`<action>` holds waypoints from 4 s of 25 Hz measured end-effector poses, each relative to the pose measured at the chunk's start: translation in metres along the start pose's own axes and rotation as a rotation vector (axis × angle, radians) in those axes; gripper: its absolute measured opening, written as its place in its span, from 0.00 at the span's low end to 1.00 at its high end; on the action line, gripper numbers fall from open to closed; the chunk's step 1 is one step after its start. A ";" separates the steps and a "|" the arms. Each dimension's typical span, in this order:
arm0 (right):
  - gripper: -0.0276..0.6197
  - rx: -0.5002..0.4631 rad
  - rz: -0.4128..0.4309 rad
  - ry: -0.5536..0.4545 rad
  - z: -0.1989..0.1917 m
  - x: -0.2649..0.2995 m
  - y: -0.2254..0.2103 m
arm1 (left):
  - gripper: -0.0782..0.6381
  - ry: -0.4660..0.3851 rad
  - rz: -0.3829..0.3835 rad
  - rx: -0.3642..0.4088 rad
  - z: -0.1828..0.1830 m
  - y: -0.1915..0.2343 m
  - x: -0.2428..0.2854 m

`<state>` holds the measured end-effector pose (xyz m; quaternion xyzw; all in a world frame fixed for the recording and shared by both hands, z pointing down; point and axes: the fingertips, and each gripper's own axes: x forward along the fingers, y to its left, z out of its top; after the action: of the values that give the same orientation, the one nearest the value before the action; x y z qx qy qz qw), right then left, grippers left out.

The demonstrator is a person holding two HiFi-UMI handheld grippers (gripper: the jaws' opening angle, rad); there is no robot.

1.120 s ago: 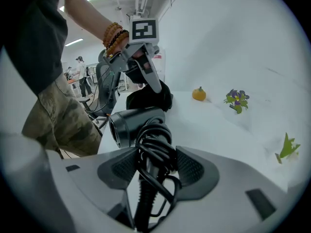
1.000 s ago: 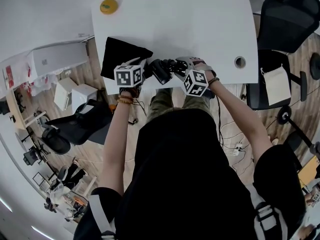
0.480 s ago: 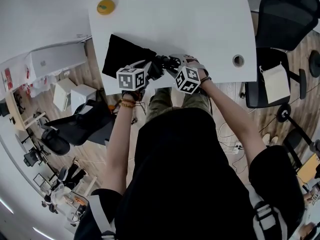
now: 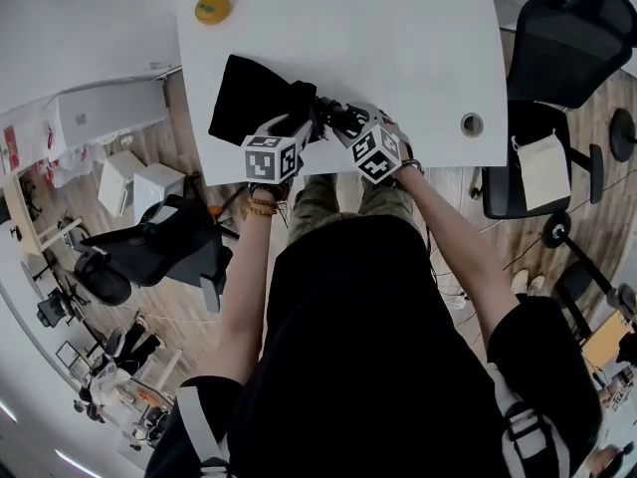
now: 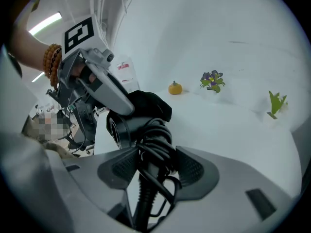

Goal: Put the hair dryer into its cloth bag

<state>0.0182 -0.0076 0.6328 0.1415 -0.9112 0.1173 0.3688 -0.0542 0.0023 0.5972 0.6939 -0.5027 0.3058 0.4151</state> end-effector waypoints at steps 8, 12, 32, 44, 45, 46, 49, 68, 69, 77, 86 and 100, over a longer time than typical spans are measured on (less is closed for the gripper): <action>0.42 -0.235 0.030 -0.061 0.022 -0.009 0.038 | 0.17 -0.037 -0.083 -0.042 0.002 0.003 -0.020; 0.42 -0.217 -0.025 -0.095 0.035 -0.008 0.035 | 0.17 0.032 -0.204 0.039 0.000 -0.020 -0.033; 0.44 -0.110 -0.096 0.062 -0.002 0.051 0.032 | 0.17 -0.036 -0.237 -0.075 -0.017 -0.013 -0.007; 0.48 -0.085 -0.199 0.183 -0.030 0.034 0.039 | 0.17 -0.063 -0.215 -0.073 -0.026 -0.005 -0.016; 0.48 -0.085 -0.226 0.188 -0.030 0.035 0.035 | 0.17 -0.063 -0.219 -0.060 -0.025 -0.004 -0.016; 0.46 -0.085 -0.249 0.196 -0.030 0.036 0.032 | 0.17 -0.063 -0.224 -0.048 -0.026 -0.004 -0.017; 0.37 -0.069 -0.264 0.238 -0.031 0.039 0.035 | 0.17 -0.059 -0.243 -0.014 -0.032 -0.002 -0.021; 0.35 -0.025 -0.281 0.191 0.003 0.059 0.068 | 0.16 -0.064 -0.350 0.096 -0.033 -0.006 -0.031; 0.35 -0.015 -0.279 0.194 -0.001 0.061 0.069 | 0.16 -0.064 -0.350 0.070 -0.035 -0.003 -0.031; 0.31 0.009 -0.224 0.185 -0.020 0.052 0.075 | 0.16 -0.057 -0.324 0.058 -0.039 0.017 -0.033; 0.28 -0.026 -0.220 0.074 0.011 0.039 0.081 | 0.16 -0.048 -0.352 0.085 -0.038 -0.001 -0.030; 0.30 0.029 -0.183 0.051 0.017 0.081 0.076 | 0.16 -0.101 -0.391 -0.022 -0.034 0.003 -0.047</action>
<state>-0.0745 0.0444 0.6692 0.2264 -0.8828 0.0997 0.3992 -0.0719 0.0530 0.5747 0.7882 -0.3820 0.1786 0.4483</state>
